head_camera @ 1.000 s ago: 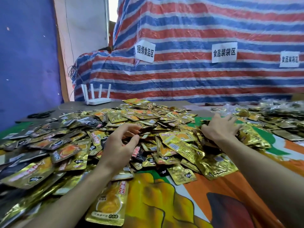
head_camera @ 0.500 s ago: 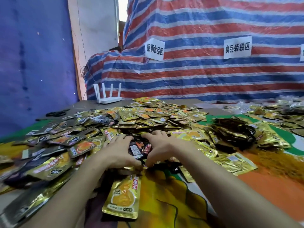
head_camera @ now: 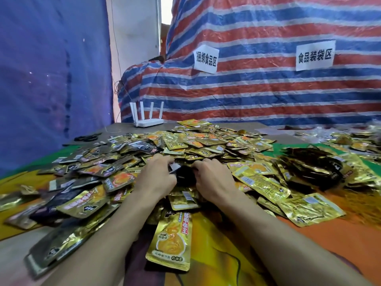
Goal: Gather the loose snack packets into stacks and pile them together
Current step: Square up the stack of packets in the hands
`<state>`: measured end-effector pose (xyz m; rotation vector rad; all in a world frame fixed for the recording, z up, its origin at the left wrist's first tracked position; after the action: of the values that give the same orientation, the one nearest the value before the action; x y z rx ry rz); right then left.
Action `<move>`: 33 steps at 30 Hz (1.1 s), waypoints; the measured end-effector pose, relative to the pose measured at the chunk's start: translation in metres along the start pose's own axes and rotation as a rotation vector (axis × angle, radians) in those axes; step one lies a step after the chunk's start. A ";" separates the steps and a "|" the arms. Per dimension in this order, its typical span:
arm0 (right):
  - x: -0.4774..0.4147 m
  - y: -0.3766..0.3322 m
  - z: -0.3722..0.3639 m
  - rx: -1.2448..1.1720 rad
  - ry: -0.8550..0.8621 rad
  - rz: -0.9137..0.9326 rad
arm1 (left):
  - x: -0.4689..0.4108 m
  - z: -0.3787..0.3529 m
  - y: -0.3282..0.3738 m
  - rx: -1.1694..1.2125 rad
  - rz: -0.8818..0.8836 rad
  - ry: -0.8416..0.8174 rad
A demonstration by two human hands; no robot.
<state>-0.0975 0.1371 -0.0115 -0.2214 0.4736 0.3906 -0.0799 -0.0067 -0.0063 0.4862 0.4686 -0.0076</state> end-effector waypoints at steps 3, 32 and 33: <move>-0.002 0.008 0.007 -0.055 0.080 -0.044 | -0.001 0.011 -0.007 0.143 0.039 0.120; 0.011 0.060 0.019 -1.184 0.303 -0.507 | 0.005 -0.003 0.020 -0.114 -0.150 0.142; 0.011 0.062 0.020 -1.205 0.311 -0.510 | 0.005 0.003 0.020 -0.063 -0.160 0.153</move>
<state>-0.1061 0.2019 -0.0067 -1.5557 0.4148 0.0907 -0.0720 0.0106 0.0026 0.3876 0.6550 -0.1095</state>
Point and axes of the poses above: each hand's wrist, its own x-axis away from the middle knuckle, its own z-axis out of the back of the hand, y = z × x, the point moved 7 cm from there along -x, towards the middle knuckle
